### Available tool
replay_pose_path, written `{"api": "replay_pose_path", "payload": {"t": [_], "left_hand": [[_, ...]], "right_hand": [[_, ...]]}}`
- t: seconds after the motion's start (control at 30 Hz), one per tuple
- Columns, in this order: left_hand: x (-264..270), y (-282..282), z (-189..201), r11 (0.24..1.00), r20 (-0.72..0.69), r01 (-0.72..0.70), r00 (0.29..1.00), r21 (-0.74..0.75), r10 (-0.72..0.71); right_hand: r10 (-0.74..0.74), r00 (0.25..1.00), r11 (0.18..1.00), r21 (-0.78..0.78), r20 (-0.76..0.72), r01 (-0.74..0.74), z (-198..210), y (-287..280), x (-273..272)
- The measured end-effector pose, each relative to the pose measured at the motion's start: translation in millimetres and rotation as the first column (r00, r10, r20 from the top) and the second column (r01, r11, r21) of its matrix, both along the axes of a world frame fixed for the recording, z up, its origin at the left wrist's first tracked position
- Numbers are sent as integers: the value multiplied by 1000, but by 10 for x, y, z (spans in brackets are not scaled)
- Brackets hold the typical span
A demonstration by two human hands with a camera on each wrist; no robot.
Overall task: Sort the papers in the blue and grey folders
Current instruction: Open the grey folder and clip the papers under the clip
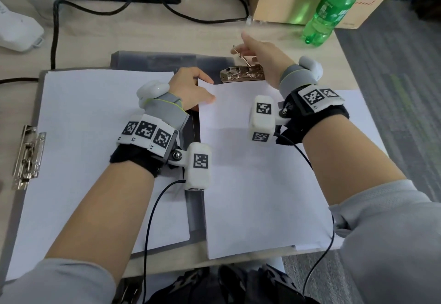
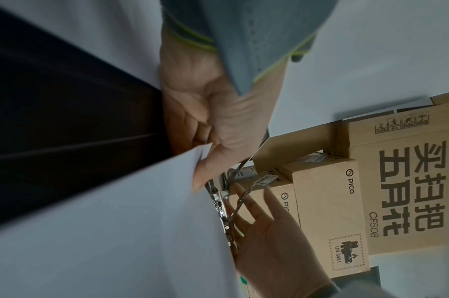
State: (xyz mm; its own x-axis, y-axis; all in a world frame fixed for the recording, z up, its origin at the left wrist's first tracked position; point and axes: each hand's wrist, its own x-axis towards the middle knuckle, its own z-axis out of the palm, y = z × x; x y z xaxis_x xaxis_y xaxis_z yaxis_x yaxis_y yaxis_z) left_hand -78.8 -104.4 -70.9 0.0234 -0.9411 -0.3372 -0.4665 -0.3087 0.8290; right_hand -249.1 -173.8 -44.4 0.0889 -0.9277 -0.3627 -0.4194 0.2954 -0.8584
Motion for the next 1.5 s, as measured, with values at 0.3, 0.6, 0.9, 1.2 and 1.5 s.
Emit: {"api": "replay_pose_path", "payload": {"t": [0.3, 0.6, 0.9, 1.2, 1.5], "left_hand": [[-25, 43, 68, 1000, -29, -11, 1000, 22, 11], [-28, 84, 130, 1000, -55, -2, 998, 25, 3], [-22, 92, 201, 999, -102, -16, 995, -27, 13], [-54, 25, 154, 999, -81, -42, 996, -10, 41], [-84, -59, 115, 992, -2, -108, 994, -65, 108]], "right_hand": [[-233, 966, 924, -334, -113, 184, -105, 24, -198], [-399, 889, 876, -378, -225, 298, -247, 128, -596], [-237, 908, 950, -276, -345, 143, -248, 258, -729], [-138, 873, 974, -226, -467, 33, -207, 215, -806], [-264, 870, 953, -252, -417, 169, -290, 91, -777]]}}
